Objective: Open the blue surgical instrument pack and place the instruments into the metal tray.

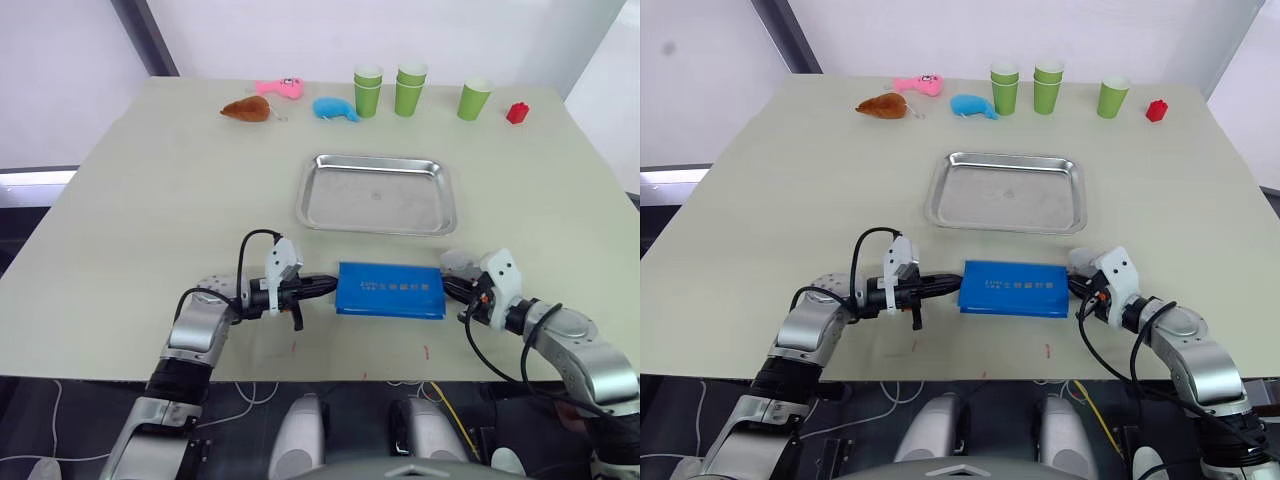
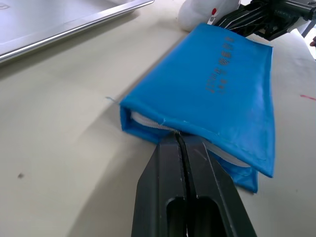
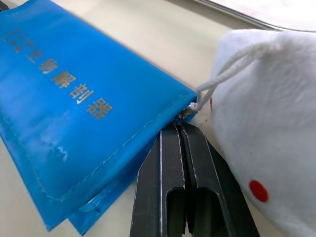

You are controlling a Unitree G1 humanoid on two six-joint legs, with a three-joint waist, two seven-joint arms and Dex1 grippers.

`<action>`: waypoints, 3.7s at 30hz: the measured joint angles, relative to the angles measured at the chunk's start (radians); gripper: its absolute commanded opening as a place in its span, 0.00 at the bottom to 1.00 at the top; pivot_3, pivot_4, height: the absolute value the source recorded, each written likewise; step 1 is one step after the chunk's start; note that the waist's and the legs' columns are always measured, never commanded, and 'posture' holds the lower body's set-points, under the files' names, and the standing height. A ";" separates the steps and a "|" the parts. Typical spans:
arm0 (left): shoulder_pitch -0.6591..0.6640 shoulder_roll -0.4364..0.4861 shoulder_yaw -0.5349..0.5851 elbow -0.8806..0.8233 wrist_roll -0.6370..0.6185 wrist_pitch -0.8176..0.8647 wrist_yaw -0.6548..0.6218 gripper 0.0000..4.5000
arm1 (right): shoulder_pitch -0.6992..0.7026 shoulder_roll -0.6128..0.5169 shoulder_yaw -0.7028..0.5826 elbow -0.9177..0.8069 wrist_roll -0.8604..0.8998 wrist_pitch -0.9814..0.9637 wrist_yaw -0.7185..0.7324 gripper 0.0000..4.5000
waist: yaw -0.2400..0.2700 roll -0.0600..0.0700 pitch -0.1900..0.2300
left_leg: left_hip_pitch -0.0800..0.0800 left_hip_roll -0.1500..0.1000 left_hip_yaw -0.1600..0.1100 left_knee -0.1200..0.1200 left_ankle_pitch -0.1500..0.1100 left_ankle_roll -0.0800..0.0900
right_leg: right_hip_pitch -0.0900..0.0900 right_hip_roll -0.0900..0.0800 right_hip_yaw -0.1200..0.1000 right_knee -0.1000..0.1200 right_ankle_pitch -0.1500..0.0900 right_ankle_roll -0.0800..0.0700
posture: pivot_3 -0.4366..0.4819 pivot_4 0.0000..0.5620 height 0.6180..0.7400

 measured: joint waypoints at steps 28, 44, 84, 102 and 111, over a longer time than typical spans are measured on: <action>0.116 0.339 0.231 -0.227 -0.250 0.070 -0.170 0.30 | 0.298 -0.166 -0.239 -0.066 0.202 -0.260 0.407 0.06 | 0.004 0.004 0.003 | 0.000 0.001 0.001 -0.001 0.000 0.000 | 0.000 0.000 0.000 -0.001 -0.001 0.000 | 0.48 0.27 1.00; 0.061 0.437 0.229 -0.310 -0.363 0.100 -0.374 1.00 | 0.128 -0.123 -0.090 0.054 0.045 -0.611 0.546 0.99 | 0.005 0.007 0.007 | 0.000 0.000 0.002 -0.001 0.000 0.000 | -0.001 0.000 0.003 -0.001 -0.002 0.002 | 0.48 0.27 1.00; 0.076 0.401 0.217 -0.312 -0.364 -0.028 -0.384 1.00 | -0.199 -0.096 0.158 0.432 -0.187 -0.934 0.525 0.01 | 0.002 0.009 0.009 | 0.001 0.001 0.008 -0.001 0.000 0.000 | -0.003 0.008 0.017 0.000 0.000 0.000 | 0.48 0.27 1.00; 0.081 0.378 0.181 -0.340 -0.357 -0.002 -0.365 1.00 | -0.409 -0.200 0.211 0.196 0.186 -0.085 0.701 0.01 | 0.004 0.010 0.010 | 0.000 0.001 0.008 -0.001 0.000 0.000 | -0.004 0.008 0.017 0.000 0.000 0.000 | 0.48 0.27 1.00; 0.004 0.270 0.108 -0.217 -0.286 -0.051 -0.338 1.00 | -0.528 -0.144 0.225 0.391 0.134 -0.071 0.748 0.01 | 0.005 0.010 0.010 | -0.001 0.001 0.008 -0.001 0.000 0.000 | -0.005 0.009 0.018 0.000 0.000 0.000 | 0.48 0.27 1.00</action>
